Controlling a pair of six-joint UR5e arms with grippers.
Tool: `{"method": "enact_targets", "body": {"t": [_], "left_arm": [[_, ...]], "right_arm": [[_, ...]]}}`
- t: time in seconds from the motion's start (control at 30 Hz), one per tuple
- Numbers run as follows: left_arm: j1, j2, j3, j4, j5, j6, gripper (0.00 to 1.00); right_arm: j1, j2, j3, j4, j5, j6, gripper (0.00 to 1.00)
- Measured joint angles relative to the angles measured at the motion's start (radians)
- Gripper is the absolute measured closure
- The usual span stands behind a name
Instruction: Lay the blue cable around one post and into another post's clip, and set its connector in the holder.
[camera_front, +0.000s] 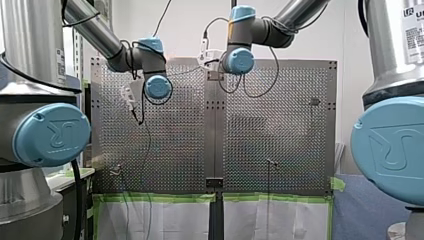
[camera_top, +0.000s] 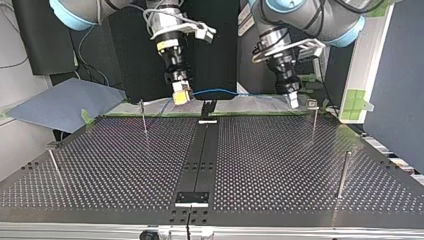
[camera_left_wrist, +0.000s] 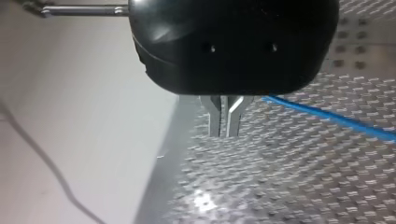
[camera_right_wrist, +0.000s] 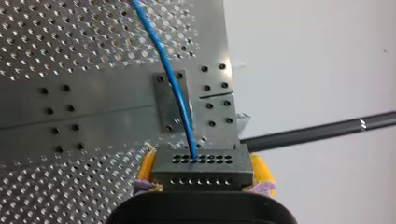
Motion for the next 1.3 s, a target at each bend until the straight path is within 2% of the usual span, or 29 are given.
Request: {"method": "enact_targets", "body": {"t": [0.23,0.53,0.83,0.87,1.13,1.3], "left_arm": [[0.063,0.064,0.056,-0.063,0.06,-0.04,0.91],[0.138,0.138,0.098,-0.138,0.134,-0.097,0.91],[0.214,0.211,0.145,-0.214,0.21,-0.125,0.91],[0.223,0.216,0.147,-0.223,0.219,-0.126,0.93],[0.29,0.22,0.153,-0.285,0.287,-0.15,0.93],[0.327,0.195,0.154,-0.286,0.324,-0.156,0.93]], "right_arm": [[0.0,0.055,-0.057,0.037,-0.042,-0.012,1.0],[-0.001,0.108,-0.133,0.047,-0.086,-0.014,1.0],[0.009,0.166,-0.21,0.07,-0.124,-0.015,1.0],[0.011,0.17,-0.218,0.071,-0.126,-0.015,1.0],[0.025,0.19,-0.287,0.093,-0.145,-0.015,1.0],[0.034,0.196,-0.326,0.103,-0.154,-0.015,1.0]]}}
